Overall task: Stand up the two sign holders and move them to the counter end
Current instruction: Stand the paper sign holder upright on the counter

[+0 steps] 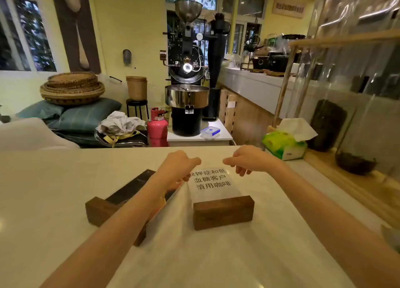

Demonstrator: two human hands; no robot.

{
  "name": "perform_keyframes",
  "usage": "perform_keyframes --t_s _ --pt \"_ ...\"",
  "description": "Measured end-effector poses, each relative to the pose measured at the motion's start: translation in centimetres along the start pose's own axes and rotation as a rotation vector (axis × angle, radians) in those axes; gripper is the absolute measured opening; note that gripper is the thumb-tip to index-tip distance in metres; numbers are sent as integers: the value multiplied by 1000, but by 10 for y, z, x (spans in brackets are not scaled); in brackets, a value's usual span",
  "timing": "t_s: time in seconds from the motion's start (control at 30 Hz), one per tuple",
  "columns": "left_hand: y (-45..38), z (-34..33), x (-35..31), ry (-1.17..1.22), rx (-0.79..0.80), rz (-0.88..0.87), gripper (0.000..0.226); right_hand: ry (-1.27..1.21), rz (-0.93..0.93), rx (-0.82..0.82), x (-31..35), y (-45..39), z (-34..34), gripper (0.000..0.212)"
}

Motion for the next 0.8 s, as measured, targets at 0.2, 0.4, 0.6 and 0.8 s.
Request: perform_keyframes --t_s 0.2,0.4,0.6,0.8 --pt "11 -20 25 -64 94 117 41 -60 -176 152 -37 6 -34 43" --pt "21 -36 47 143 125 236 43 -259 -243 158 -48 20 -48 47" --pt "32 -49 53 353 160 248 37 -410 -197 93 -51 26 -54 20" --pt "38 -54 57 548 171 286 34 -449 -178 52 -51 26 -57 16"
Point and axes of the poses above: each hand's wrist, its own y-axis away from the middle knuckle, its own z-axis out of the back of the hand, x = y × z, the point moved 8 cm from there along -y, towards the middle knuckle, and after that the axes turned 6 degrees about -z, right-handed, at the moved point
